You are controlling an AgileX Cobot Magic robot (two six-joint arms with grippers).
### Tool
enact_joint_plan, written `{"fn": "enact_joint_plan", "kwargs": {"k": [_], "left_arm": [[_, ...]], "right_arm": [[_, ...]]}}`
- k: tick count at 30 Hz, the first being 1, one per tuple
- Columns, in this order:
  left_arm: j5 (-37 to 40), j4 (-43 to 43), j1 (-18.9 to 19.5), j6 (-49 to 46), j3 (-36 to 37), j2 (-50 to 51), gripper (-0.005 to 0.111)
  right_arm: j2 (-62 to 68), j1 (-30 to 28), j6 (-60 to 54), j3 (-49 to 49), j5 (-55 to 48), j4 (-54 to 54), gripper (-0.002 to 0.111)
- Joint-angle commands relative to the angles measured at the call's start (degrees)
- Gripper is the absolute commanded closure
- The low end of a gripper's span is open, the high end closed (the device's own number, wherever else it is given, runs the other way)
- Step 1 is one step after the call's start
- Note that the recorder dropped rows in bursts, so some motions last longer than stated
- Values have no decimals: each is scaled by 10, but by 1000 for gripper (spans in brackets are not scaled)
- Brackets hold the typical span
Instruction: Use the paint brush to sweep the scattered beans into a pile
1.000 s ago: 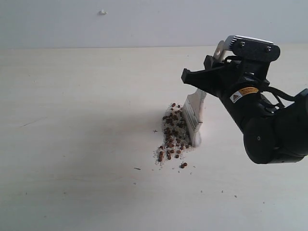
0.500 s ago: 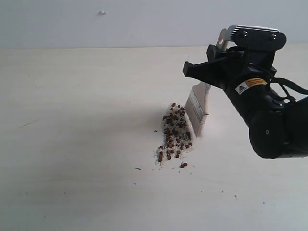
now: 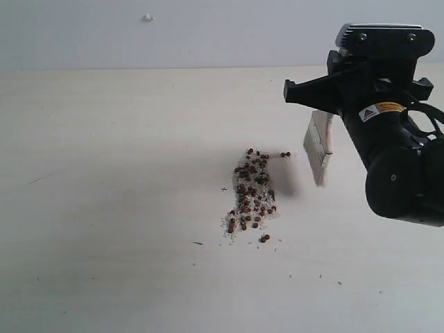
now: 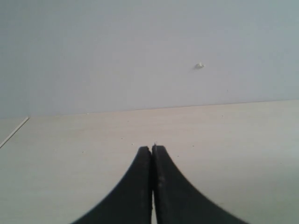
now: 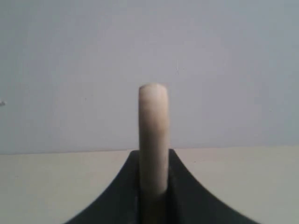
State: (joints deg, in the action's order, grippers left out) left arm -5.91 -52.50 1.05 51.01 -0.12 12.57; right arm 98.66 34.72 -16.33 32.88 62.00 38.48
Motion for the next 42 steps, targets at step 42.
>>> {"fn": "enact_joint_plan", "kwargs": {"k": [42], "left_arm": [[2, 2, 1, 0, 1, -2, 107]], "right_arm": [[107, -1, 76, 133, -101, -109, 108]]}}
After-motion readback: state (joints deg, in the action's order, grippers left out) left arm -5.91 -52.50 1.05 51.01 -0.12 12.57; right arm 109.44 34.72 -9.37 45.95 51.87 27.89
